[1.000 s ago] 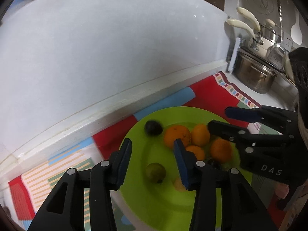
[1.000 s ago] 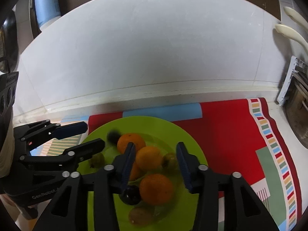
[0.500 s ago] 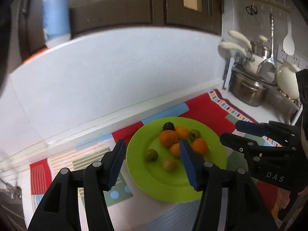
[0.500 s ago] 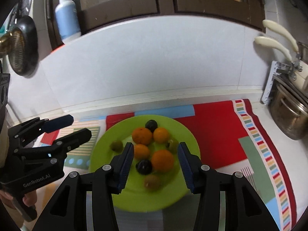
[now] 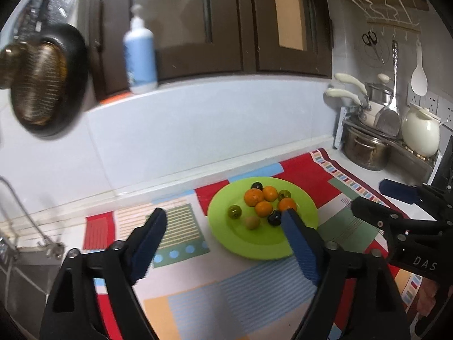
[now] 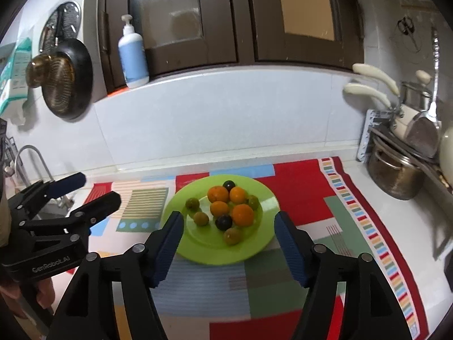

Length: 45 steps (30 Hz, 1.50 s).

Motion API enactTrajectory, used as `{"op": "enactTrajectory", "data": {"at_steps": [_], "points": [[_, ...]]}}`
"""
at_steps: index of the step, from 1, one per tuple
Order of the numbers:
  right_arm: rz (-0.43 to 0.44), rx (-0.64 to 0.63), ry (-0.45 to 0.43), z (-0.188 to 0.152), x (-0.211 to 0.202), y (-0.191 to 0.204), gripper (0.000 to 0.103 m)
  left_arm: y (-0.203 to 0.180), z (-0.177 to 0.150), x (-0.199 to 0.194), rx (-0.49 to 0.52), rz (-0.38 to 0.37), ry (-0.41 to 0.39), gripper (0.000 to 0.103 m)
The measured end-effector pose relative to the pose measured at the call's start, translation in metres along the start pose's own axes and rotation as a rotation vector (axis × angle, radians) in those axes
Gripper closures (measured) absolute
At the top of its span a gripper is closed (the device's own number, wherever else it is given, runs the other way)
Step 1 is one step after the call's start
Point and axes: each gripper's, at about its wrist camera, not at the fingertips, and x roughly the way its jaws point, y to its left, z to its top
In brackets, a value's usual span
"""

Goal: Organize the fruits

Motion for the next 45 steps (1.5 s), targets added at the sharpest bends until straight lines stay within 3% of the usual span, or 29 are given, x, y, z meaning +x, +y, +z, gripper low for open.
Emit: {"op": "enactTrajectory", "data": {"at_steps": [10,21,45], "points": [[-0.013,-0.005,-0.033,-0.020,-0.054,0.003,0.036,-0.012,-0.019,-0.057,-0.016,0.048,-0.039,0.004],[-0.005,0.000,-0.044,-0.042,-0.100,0.000,0.036,-0.033,-0.035,-0.099,-0.029,0.051,-0.050,0.002],[0.015,-0.030,-0.062,-0.060,-0.141,-0.008,0.036,-0.053,-0.051,-0.139,-0.020,0.072,-0.088,0.001]]}}
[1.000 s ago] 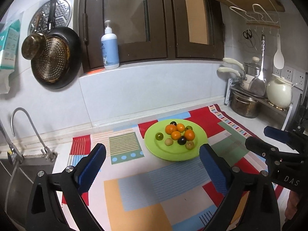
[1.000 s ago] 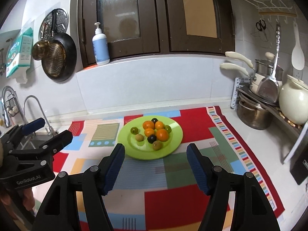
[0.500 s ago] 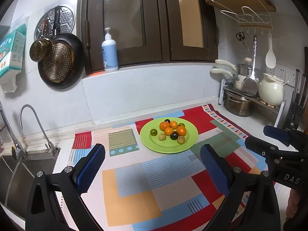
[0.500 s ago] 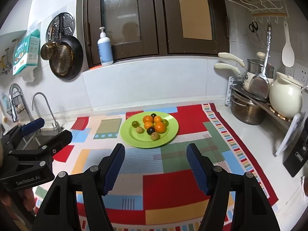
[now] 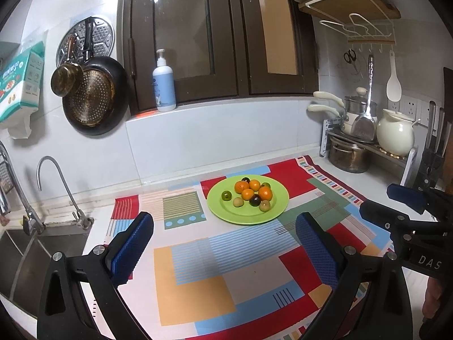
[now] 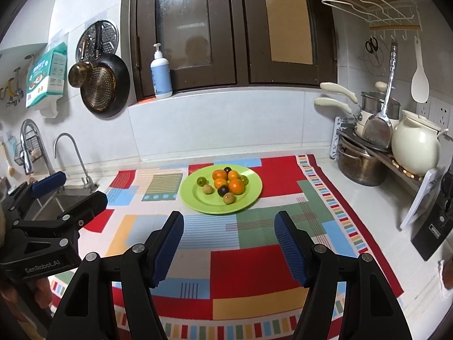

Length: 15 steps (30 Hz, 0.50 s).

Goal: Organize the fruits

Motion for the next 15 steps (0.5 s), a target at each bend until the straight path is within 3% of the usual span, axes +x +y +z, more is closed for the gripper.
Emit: {"op": "enactTrajectory", "data": {"at_steps": [15], "points": [[-0.004,0.003,0.002,-0.0005,-0.0009,-0.0001,0.036,0.0022,0.0014,-0.0028,-0.002,0.021,0.001,0.000]]}}
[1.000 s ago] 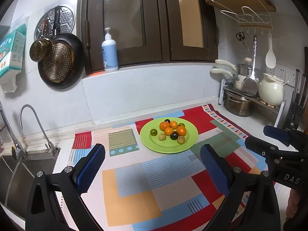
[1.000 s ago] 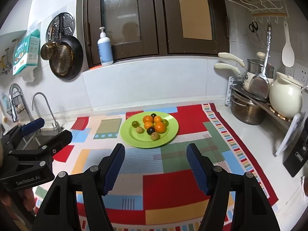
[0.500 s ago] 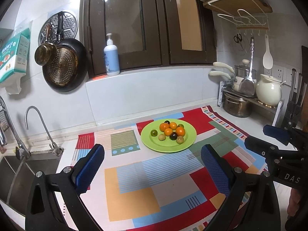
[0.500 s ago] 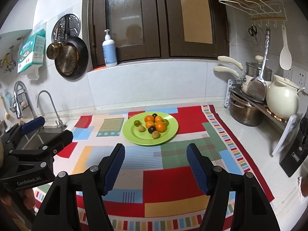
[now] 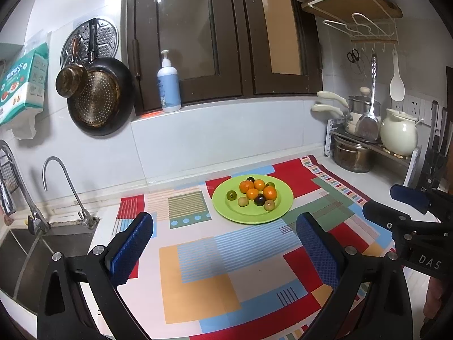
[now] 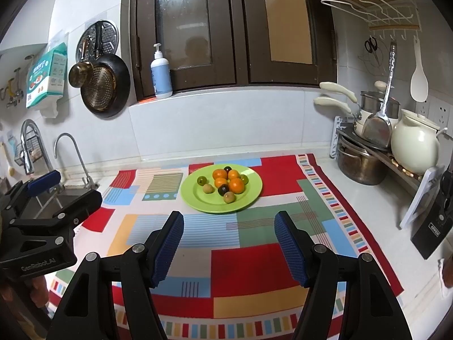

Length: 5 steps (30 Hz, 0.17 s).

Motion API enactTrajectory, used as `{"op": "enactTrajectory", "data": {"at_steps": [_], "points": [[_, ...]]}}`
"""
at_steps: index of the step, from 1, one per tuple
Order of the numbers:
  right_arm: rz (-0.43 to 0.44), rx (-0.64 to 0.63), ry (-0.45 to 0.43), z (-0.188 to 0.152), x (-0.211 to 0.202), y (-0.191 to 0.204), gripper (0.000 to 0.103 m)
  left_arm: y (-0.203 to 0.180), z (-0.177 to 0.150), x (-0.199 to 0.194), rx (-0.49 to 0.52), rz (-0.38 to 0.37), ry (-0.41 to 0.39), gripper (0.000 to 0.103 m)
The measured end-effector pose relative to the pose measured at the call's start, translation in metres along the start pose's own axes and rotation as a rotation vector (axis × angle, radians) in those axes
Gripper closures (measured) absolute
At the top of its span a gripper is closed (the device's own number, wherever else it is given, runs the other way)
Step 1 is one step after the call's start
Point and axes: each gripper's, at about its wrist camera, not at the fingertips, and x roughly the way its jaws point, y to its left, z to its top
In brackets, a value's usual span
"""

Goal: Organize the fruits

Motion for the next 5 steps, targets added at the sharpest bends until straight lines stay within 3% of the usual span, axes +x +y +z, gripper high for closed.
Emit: {"op": "enactTrajectory", "data": {"at_steps": [5], "points": [[-0.004,-0.003,0.002,0.0006,0.0017,-0.0002,0.036,0.0001,0.0004,0.0011,-0.005,0.000,0.004,0.000]]}}
